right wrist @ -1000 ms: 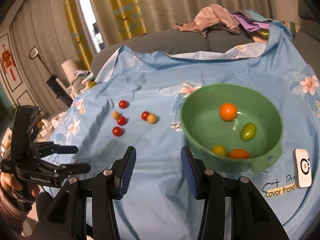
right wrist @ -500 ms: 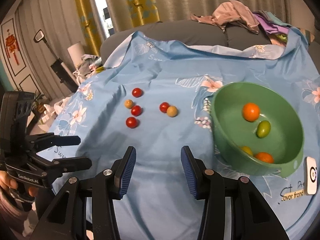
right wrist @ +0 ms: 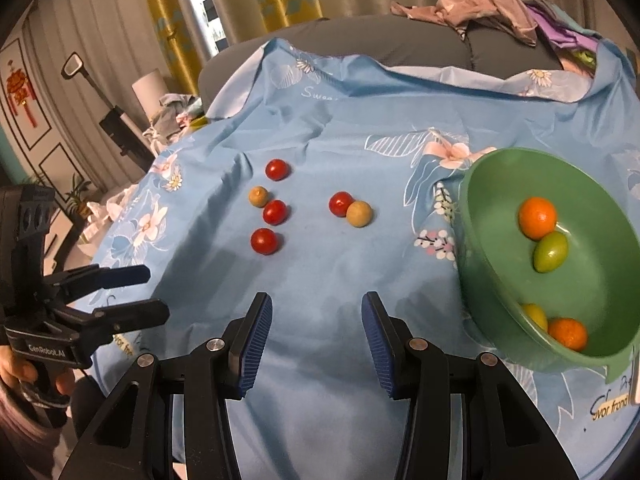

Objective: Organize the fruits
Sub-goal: 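Withdraw both open tools from the bowl toward the cherry tomatoes, then grasp a small yellow tomato with the left tool while the right tool grasps another, then carry both small yellow tomatoes into the green bowl and open both tools, then withdraw both open tools from the bowl toward the red cherry tomatoes, then grasp a red cherry tomato with the left tool while the right tool grasps another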

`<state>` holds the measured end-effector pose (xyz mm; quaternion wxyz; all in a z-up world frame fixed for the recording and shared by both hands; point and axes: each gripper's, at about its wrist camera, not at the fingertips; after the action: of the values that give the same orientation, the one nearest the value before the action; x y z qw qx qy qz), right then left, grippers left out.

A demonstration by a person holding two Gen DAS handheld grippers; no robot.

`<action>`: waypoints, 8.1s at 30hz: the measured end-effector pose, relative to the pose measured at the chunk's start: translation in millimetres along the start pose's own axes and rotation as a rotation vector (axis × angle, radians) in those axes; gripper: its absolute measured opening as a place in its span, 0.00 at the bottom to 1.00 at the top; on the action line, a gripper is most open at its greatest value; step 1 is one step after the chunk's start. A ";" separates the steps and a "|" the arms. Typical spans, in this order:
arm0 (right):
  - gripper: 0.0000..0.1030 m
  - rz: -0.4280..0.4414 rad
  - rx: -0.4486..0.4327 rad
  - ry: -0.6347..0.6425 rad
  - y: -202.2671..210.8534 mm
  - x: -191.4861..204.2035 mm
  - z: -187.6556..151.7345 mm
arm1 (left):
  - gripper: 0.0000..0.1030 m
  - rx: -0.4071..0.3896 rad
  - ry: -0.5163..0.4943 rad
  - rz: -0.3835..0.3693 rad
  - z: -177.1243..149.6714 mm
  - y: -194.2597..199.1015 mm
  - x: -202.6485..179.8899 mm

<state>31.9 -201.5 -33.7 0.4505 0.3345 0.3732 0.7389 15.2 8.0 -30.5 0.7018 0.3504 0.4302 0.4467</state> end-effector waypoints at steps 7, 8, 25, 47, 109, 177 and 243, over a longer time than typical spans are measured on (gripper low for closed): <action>0.46 -0.036 0.014 0.007 -16.0 -1.2 19.6 | 0.71 -0.026 -0.015 0.049 35.2 -8.3 12.7; 0.46 -0.039 0.016 0.007 -18.9 -2.0 22.8 | 0.68 -0.031 -0.013 0.057 39.8 -9.7 15.5; 0.46 -0.175 0.138 0.039 -91.2 -14.4 89.9 | 0.54 0.016 -0.033 0.085 90.4 -39.1 43.5; 0.27 -0.083 0.089 0.031 -88.4 -24.2 88.8 | 0.35 0.123 -0.016 0.200 130.1 -92.0 51.5; 0.27 -0.058 -0.240 -0.191 75.8 -83.8 -15.7 | 0.26 -0.066 -0.302 -0.033 70.8 15.0 -137.0; 0.38 0.009 -0.075 0.021 41.0 -12.2 -25.8 | 0.78 0.058 0.026 0.069 -16.4 -0.1 -26.7; 0.38 0.062 0.109 -0.015 -54.2 -17.0 33.2 | 0.28 0.076 -0.036 0.167 76.6 -80.7 5.6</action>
<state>88.3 -191.6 -66.1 0.4113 0.3755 0.3991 0.7284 113.0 -23.7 -73.4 0.6560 0.4192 0.4035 0.4808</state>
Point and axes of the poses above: each gripper's, at about its wrist camera, not at the fingertips, and y roughly against the way its jaws point, x to its left, z to its top, and after that the axes turned 12 degrees about x, right-handed
